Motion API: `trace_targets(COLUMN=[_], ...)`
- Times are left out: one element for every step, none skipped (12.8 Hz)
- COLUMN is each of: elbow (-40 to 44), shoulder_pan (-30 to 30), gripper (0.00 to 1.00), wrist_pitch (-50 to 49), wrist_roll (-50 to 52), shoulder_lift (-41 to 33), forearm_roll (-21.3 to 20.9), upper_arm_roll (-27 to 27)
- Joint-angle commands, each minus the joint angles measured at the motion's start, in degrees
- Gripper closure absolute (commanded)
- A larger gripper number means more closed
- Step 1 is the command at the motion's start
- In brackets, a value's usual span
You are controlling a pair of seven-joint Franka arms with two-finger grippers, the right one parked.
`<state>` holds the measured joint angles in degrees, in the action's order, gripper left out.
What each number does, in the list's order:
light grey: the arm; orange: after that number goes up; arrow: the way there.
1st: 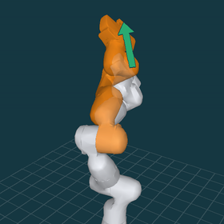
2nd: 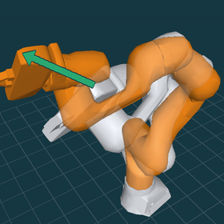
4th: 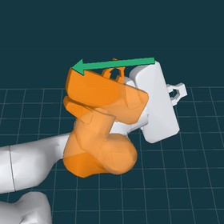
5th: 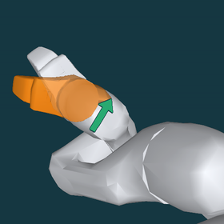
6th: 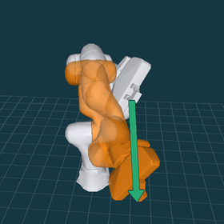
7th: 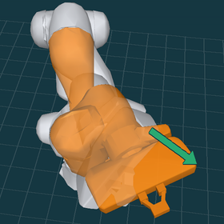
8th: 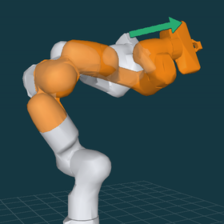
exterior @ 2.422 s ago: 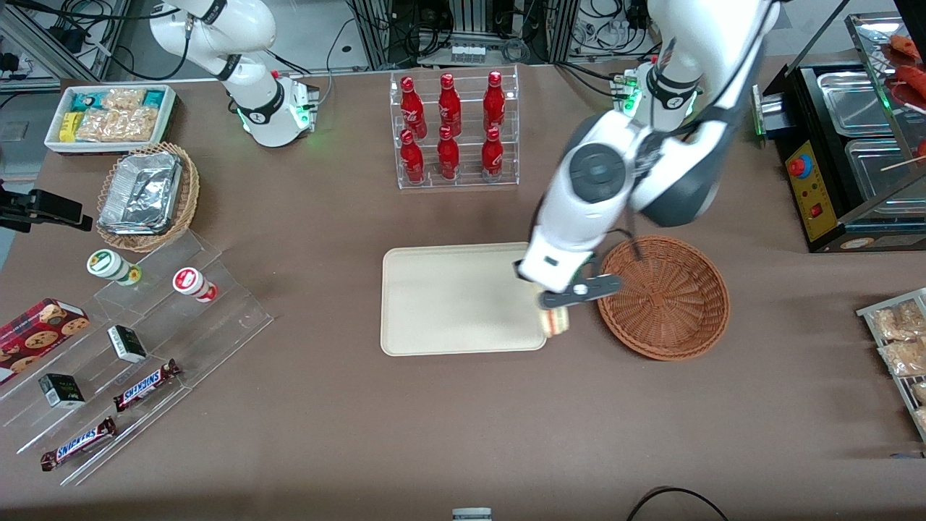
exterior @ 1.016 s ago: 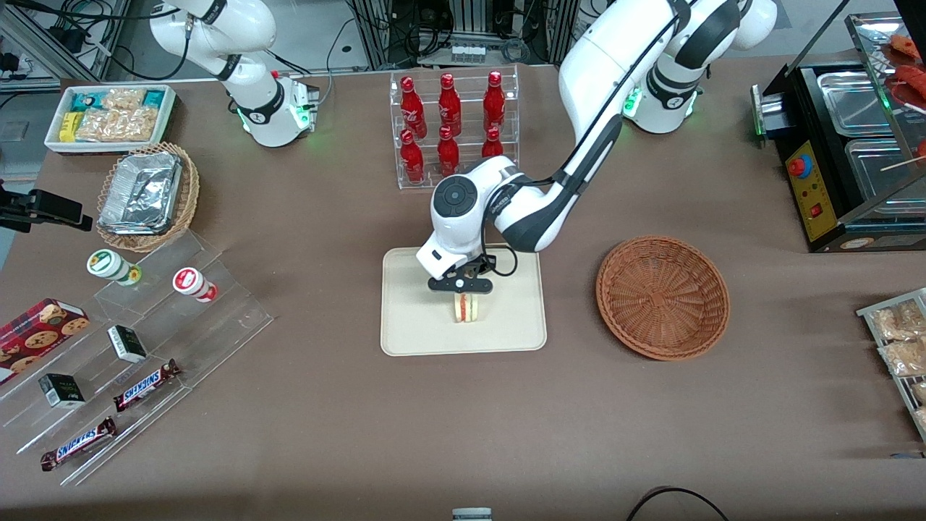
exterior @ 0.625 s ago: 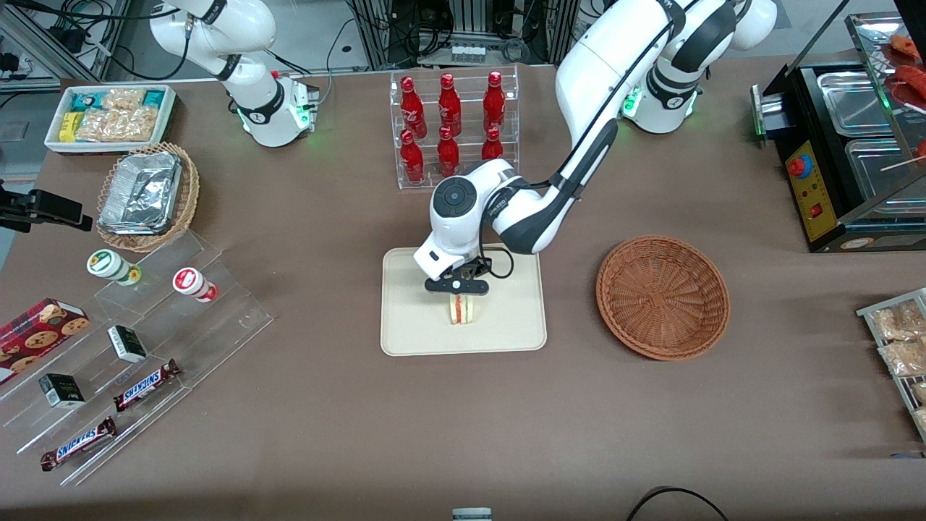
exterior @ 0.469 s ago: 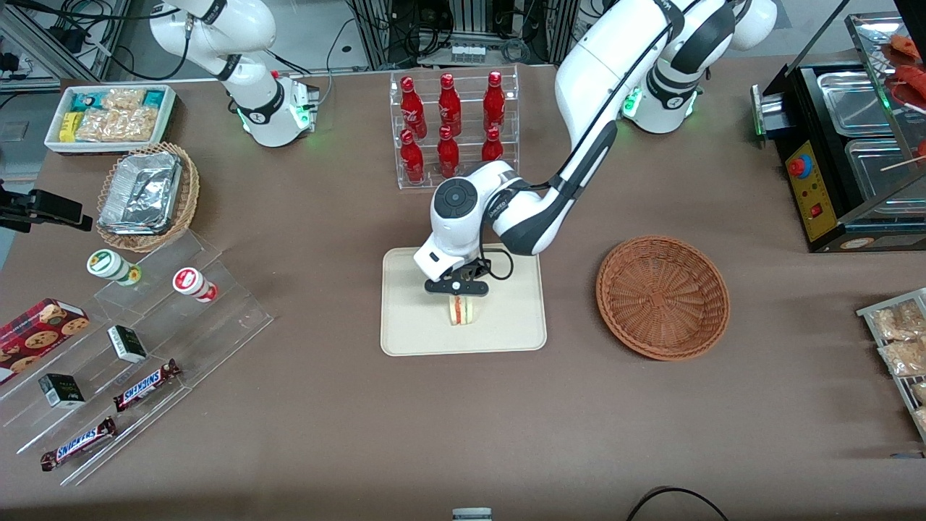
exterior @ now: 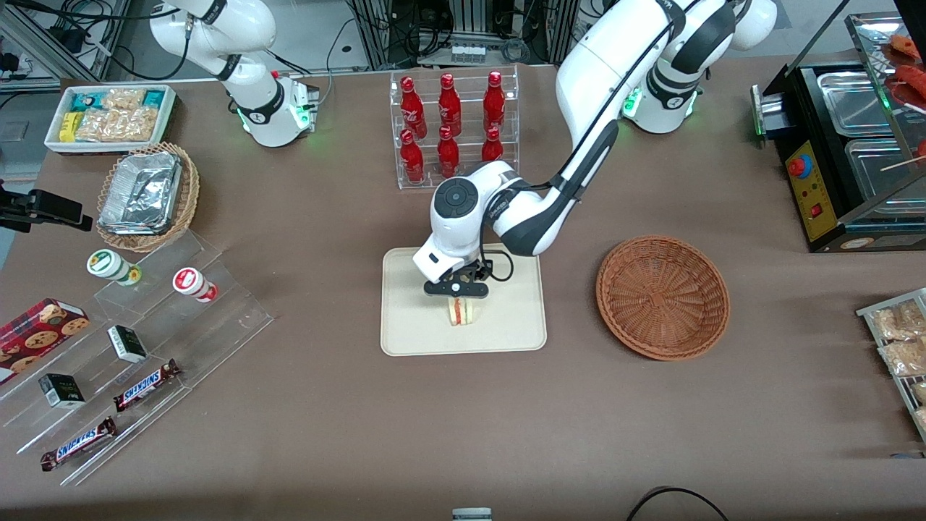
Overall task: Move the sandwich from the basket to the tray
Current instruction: 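Lower the sandwich onto the tray and open the left gripper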
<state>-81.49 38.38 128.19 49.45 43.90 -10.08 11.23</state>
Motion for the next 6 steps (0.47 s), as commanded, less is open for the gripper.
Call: trace_targets(elbow=[0.2, 0.2, 0.0, -0.1, -0.2, -0.2], shoulder_pan=[0.2, -1.4, -2.1, -2.1, -2.2, -3.0], gripper=[0.00, 0.00, 0.00, 0.00, 0.00, 0.00], wrist_pitch=[-3.0, -3.6, -5.0, -7.3, -9.2, -11.0], wrist_roll=[1.4, 1.5, 1.5, 1.6, 2.0, 2.5], shoulder_lift=[-4.2, -5.9, -7.8, -9.7, -11.5, -13.4], forearm_roll=[-0.7, -0.3, -0.2, 0.0, 0.0, 0.0], upper_arm_roll=[-0.7, -1.4, -1.4, -1.5, -1.6, -2.3])
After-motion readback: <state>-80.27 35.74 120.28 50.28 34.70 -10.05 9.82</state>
